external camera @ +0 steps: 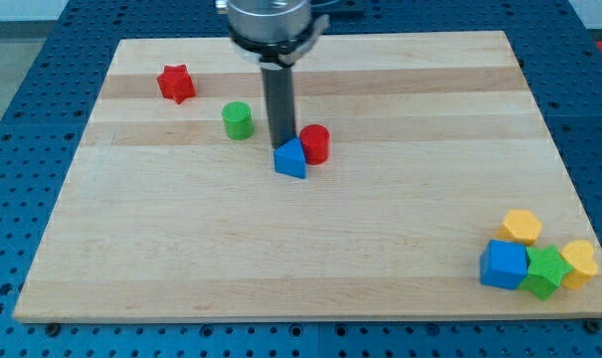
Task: Push the blue triangle to the top of yellow hexagon
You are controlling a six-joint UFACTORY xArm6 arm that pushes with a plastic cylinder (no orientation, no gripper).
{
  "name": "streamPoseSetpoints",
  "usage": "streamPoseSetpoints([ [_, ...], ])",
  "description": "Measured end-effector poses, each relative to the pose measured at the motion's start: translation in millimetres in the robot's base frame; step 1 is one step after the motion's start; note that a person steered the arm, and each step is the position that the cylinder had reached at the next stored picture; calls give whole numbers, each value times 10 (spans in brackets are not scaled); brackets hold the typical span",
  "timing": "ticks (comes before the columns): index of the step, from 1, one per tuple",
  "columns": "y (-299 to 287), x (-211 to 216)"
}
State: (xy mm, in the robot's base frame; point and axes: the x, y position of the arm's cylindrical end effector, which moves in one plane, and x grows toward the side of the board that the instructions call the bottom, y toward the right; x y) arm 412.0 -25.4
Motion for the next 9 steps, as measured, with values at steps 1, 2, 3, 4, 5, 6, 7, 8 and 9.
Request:
streamPoseSetpoints([
  [1,65,157],
  [2,65,357],
  [3,23,505],
  [4,-185,611],
  [5,-227,784],
  [6,-136,893],
  [7,74,954],
  [8,334,1083],
  [9,164,1211],
])
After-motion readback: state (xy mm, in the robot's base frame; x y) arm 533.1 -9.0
